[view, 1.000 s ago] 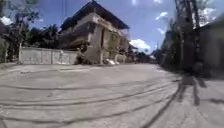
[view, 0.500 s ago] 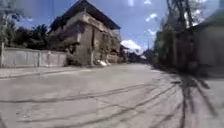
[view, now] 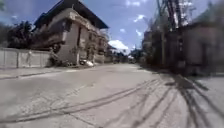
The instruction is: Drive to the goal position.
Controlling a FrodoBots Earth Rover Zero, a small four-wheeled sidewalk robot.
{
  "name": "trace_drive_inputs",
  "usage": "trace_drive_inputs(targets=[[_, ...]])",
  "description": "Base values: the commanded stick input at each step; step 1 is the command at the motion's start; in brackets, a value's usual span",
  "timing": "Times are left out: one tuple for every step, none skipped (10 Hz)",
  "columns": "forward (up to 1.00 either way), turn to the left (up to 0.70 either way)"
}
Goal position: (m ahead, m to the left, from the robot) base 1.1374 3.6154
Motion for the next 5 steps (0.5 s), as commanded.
trace_drive_inputs(targets=[[0.96, -0.03], [0.96, -0.04], [0.96, -0.05], [0.96, -0.05], [0.96, -0.07]])
